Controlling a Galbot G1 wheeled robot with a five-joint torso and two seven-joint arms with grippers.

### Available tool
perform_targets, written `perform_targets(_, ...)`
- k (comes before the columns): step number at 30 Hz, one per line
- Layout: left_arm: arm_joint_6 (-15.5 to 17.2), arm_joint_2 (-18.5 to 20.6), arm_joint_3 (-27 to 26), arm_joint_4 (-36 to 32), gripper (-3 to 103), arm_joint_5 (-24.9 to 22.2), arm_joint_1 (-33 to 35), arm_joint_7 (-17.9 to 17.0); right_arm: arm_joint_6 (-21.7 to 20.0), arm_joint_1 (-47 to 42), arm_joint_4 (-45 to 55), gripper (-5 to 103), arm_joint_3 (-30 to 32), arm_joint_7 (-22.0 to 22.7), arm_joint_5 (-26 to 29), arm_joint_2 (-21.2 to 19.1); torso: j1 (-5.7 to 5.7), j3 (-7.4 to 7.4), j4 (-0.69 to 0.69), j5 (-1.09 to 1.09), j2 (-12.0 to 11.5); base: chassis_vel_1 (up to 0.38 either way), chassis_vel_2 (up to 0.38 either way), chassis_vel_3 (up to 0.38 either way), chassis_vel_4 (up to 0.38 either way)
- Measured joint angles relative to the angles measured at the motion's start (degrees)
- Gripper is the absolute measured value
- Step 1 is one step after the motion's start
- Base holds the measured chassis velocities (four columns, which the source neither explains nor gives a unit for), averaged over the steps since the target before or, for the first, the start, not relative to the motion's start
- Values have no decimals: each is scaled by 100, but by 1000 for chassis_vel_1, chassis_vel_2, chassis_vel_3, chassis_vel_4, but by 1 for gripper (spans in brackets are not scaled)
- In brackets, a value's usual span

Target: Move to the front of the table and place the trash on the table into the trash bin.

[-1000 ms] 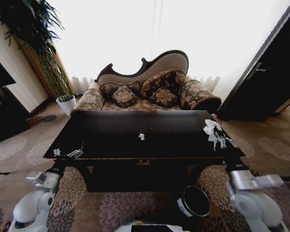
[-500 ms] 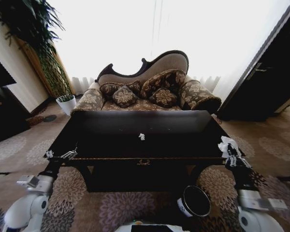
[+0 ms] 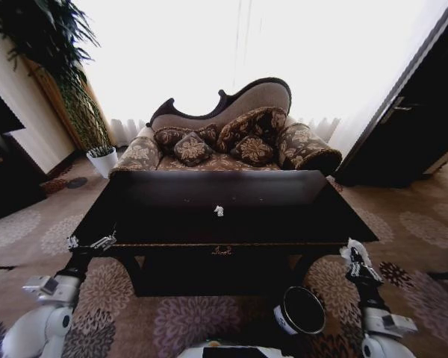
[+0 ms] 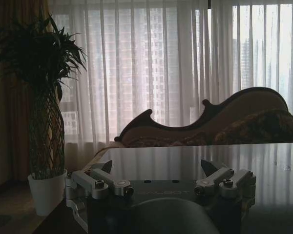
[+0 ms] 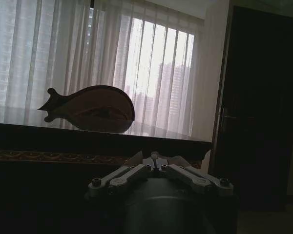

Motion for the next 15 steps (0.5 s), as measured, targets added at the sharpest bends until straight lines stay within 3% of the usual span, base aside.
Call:
perform_targets(4, 0, 1, 3, 4, 100, 0, 0, 0, 83, 29, -214, 0, -7, 11, -168, -8, 0, 0, 0, -1, 0, 0, 0, 0, 0)
perform_targets(10, 0, -16, 36, 4, 100, 7, -4, 1, 256, 215, -899, 0, -232, -14, -736, -6, -1, 0, -1, 0, 0, 0, 0, 0, 0)
perform_targets(13, 1, 1, 3, 6, 100, 5, -1, 2, 369, 504, -1677, 0, -474, -51, -1292, -36, 0, 0, -1, 1, 0, 0, 0, 0, 0)
perform_targets(15, 1, 4, -1, 6, 100, 3, -1, 2, 373, 538, -1753, 0, -502, -53, -1327, -42, 0, 0, -1, 1, 1, 0, 0, 0, 0)
